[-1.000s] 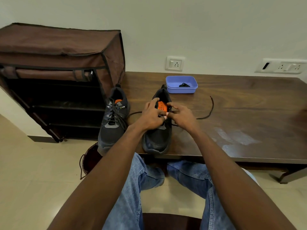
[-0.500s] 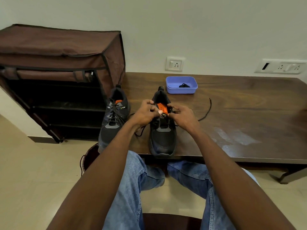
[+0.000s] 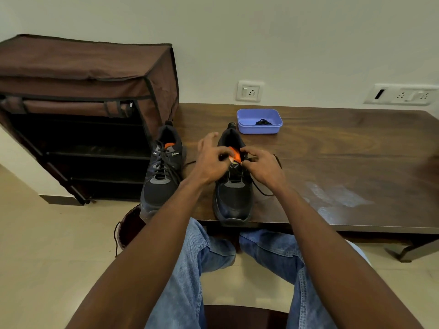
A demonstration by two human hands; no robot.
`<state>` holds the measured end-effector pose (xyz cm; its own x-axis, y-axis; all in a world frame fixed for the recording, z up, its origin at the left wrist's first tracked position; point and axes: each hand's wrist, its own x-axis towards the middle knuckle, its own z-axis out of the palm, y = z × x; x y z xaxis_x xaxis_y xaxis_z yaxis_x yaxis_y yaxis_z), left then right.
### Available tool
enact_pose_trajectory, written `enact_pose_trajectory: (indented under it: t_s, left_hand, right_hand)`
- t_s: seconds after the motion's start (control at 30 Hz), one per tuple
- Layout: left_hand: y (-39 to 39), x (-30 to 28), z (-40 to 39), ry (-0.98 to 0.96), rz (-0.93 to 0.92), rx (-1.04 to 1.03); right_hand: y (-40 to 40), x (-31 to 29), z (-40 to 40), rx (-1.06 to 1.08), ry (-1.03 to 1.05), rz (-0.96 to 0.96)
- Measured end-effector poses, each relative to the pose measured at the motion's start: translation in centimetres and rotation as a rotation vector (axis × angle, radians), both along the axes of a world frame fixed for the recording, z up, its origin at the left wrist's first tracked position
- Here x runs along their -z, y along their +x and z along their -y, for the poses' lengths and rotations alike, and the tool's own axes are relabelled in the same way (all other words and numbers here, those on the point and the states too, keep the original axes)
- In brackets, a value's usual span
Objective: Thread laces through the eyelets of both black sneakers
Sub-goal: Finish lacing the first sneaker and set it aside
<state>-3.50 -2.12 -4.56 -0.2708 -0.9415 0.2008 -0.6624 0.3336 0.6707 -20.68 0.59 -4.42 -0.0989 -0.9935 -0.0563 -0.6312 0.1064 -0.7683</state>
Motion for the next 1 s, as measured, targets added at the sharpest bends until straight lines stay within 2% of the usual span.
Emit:
enact_pose_trajectory:
  t_s: [0.1, 0.17, 0.3, 0.43, 0.47, 0.53, 0.6, 0.7, 0.77, 0.87, 0.93, 1.0]
  left_hand:
    - [-0.9, 0.5, -0.5, 0.123, 0.304, 0.173]
    - [-1.0, 0.7, -0.4, 0.151, 0.304, 0.186]
    - [-0.3, 0.4, -0.1, 0.210, 0.066, 0.133]
    - [0.3, -0.7, 0.1, 0.173, -0.525, -0.238]
    - [0.6, -1.0, -0.1, 0.111, -0.614, -0.336]
    - [0.9, -1.6, -0.3, -0.017, -0.701, -0.508]
    - [1.1, -1.8, -0.1, -0.101, -0.709, -0.618]
    - [1.2, -1.4, -0.1, -0.152, -0.553, -0.646]
    - [1.2, -0.9, 0.0, -0.161, -0.350, -0.545]
    - [0.6, -0.5, -0.2, -0.167, -0.092, -0.214]
    - [-0.2, -0.3, -0.4, -0.090, 0.091, 0.017]
    - [-0.9, 0.1, -0.6, 0.019, 0.247, 0.146]
  right_hand:
    - [0.0, -0.2, -0.1, 0.002, 0.011, -0.010]
    - [0.0, -0.3, -0.1, 0.009, 0.004, -0.011]
    - [0.0, -0.3, -0.2, 0.007, 0.003, 0.014]
    - [0.1, -0.5, -0.3, 0.035, 0.018, 0.116]
    - [0.1, -0.5, -0.3, 0.040, 0.024, 0.127]
    - [0.1, -0.5, -0.1, 0.032, 0.022, 0.124]
    - [0.2, -0.5, -0.1, 0.017, 0.024, 0.116]
    - [0.1, -0.4, -0.1, 0.022, 0.016, 0.112]
    - [0.0, -0.3, -0.1, 0.032, 0.010, 0.106]
    - [0.1, -0.3, -0.1, 0.023, 0.009, 0.093]
    - [0.1, -0.3, -0.2, 0.010, 0.004, 0.072]
    - [0.0, -0.3, -0.1, 0.017, 0.005, 0.042]
